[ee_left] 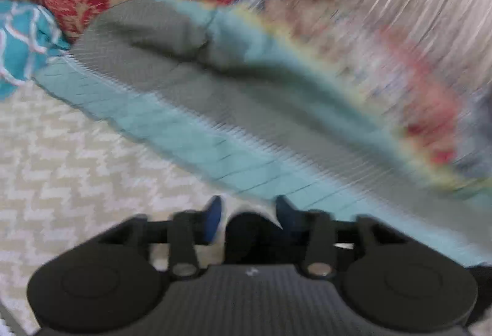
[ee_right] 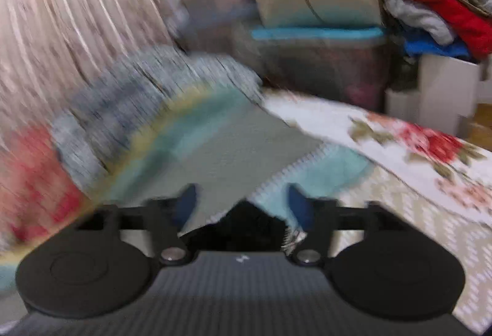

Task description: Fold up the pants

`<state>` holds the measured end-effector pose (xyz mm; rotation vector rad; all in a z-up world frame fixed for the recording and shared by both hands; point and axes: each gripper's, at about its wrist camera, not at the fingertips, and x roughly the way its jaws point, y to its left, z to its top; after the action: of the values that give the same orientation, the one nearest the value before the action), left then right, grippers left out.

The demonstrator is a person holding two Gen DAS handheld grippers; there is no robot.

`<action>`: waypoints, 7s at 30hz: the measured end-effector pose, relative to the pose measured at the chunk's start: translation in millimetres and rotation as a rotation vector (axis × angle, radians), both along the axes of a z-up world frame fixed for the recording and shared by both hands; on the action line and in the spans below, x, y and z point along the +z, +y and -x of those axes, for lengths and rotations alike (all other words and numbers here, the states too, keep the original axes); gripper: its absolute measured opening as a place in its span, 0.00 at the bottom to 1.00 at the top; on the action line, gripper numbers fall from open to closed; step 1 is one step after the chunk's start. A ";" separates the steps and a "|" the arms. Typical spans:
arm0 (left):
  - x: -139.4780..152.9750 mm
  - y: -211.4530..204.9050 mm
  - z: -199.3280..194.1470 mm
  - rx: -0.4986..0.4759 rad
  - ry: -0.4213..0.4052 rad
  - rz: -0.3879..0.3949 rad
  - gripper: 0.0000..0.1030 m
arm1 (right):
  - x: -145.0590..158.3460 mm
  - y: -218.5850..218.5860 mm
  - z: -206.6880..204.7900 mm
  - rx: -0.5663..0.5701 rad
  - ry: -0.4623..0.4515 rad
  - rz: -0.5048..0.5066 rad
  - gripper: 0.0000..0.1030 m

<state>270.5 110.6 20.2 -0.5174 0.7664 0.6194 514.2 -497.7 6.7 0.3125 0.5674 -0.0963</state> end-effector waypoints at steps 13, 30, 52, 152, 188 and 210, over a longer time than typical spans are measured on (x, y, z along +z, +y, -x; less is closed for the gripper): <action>7.7 -11.4 186.7 -0.052 -0.094 0.116 0.67 | 2.1 -103.7 185.8 0.092 -0.148 -0.055 0.66; -87.0 -62.9 276.2 0.111 -0.302 0.687 0.50 | -76.6 -174.8 356.3 -0.283 -0.001 -0.300 0.66; -42.8 -55.9 355.4 0.253 -0.360 0.626 0.11 | -64.5 -133.9 289.9 -0.242 0.054 -0.277 0.13; 28.7 -89.3 387.3 -0.168 -0.391 0.094 0.55 | -2.2 -161.0 381.4 -0.351 -0.039 -0.353 0.54; 27.5 -138.1 336.0 -0.367 -0.434 0.186 0.28 | -27.1 247.2 445.2 1.232 0.133 -0.147 0.39; -4.0 -194.8 285.0 -0.330 -0.253 0.213 0.15 | -44.3 -65.9 390.8 0.068 -0.152 -0.279 0.62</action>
<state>-14.5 -84.2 16.2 -0.6342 0.6608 0.1622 123.3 -563.5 -37.5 0.5661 0.4400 0.0723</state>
